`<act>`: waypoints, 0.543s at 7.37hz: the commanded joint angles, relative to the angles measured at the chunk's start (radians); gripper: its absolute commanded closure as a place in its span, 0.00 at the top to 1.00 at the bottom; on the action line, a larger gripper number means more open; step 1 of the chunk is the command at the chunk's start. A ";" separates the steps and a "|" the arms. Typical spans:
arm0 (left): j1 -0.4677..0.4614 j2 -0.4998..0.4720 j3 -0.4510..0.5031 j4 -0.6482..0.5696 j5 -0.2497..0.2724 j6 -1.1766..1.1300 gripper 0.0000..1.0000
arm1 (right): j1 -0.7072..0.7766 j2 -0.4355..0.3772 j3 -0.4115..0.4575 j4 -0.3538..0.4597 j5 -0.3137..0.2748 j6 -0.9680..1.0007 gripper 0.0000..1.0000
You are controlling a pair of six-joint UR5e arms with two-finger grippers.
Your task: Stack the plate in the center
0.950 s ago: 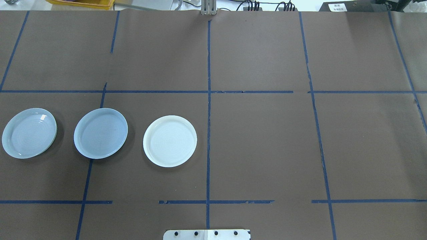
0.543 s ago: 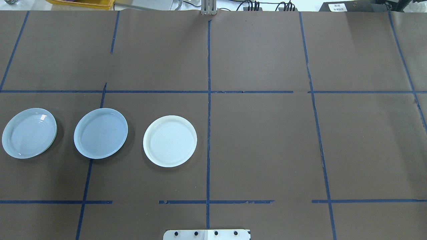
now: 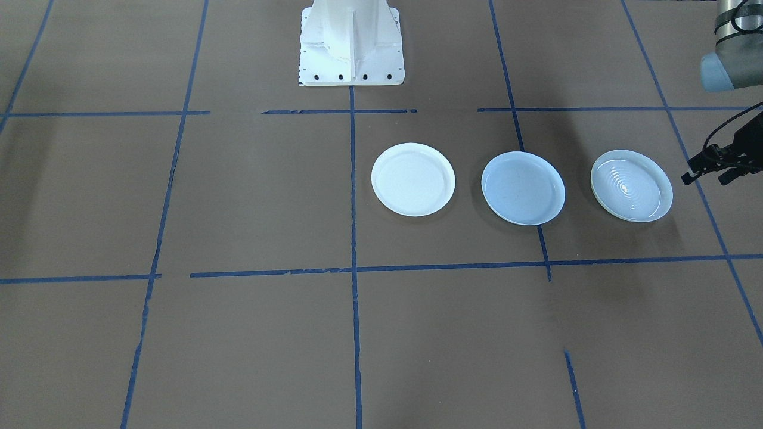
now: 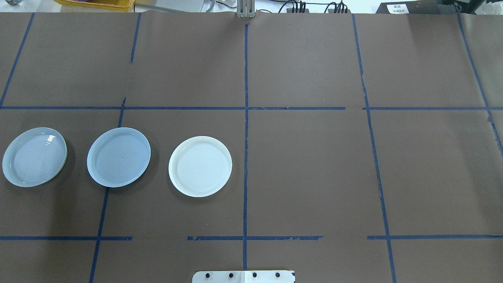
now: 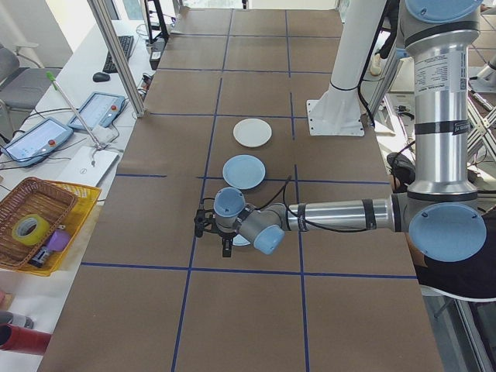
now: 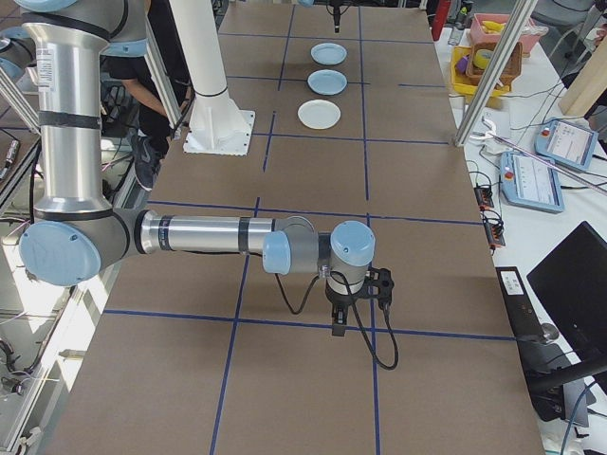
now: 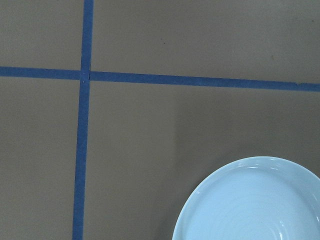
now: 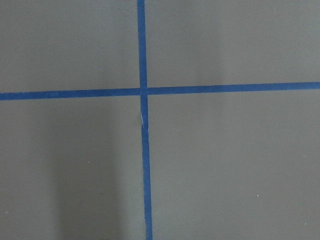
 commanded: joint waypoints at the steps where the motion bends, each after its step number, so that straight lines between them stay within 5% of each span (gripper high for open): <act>1: 0.066 0.000 0.007 -0.020 0.038 -0.057 1.00 | 0.000 0.000 0.000 0.000 0.000 -0.002 1.00; 4: 0.146 0.000 0.069 -0.138 0.039 -0.156 0.98 | 0.000 0.000 0.000 0.000 0.000 0.000 1.00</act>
